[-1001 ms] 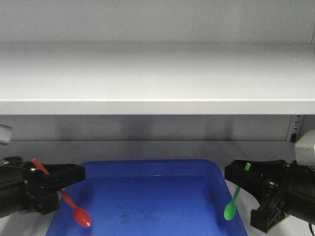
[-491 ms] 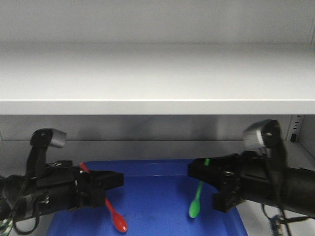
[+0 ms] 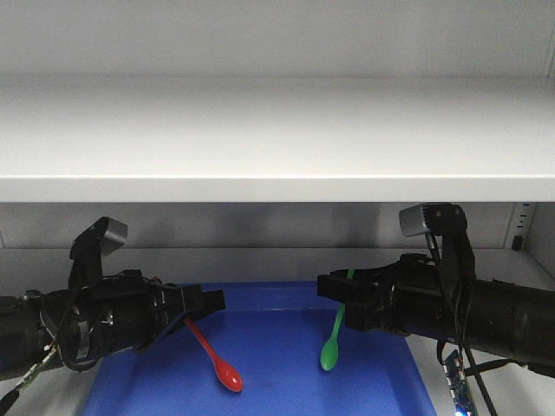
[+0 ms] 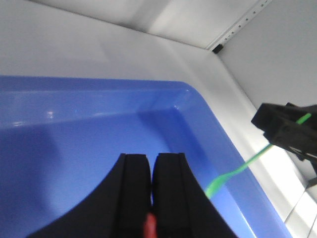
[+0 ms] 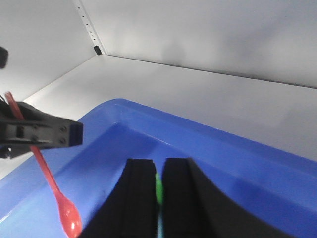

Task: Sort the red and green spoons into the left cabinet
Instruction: 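Extend both arms with the spoons over the blue tray, then open both grippers to drop the spoons into the tray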

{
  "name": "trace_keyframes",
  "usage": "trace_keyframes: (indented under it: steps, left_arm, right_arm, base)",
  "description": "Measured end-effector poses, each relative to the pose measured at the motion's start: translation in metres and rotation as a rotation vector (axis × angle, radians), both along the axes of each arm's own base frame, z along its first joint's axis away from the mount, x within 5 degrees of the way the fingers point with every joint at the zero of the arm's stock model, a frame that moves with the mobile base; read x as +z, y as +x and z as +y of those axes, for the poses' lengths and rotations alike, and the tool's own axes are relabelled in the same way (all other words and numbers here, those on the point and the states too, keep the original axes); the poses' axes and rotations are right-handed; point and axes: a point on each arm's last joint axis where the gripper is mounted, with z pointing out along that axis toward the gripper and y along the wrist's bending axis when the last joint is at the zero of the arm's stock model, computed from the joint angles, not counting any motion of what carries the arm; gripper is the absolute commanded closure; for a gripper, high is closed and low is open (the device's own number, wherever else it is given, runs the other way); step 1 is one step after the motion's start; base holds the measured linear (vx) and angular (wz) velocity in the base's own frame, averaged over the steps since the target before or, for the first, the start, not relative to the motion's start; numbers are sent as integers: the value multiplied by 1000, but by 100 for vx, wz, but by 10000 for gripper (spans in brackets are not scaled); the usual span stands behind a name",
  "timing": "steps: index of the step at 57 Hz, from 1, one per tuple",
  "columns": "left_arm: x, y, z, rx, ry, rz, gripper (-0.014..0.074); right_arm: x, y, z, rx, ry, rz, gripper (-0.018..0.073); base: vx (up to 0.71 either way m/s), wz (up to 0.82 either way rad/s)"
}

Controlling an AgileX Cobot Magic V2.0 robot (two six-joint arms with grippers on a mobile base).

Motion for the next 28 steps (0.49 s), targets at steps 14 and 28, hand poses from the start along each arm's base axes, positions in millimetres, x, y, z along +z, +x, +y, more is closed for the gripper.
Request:
trace_keyframes:
  steps: [14, 28]
  left_arm:
    - [-4, -4, -1, -117, 178, -151, 23]
    - [-11, -4, 2, -212, 426, -323, 4]
  right_arm:
    - [-1, 2, -2, -8, -55, -51, -86]
    - [-5, 0, -2, 54, -205, -155, -52]
  base:
    - [0, 0]
    - [0, 0]
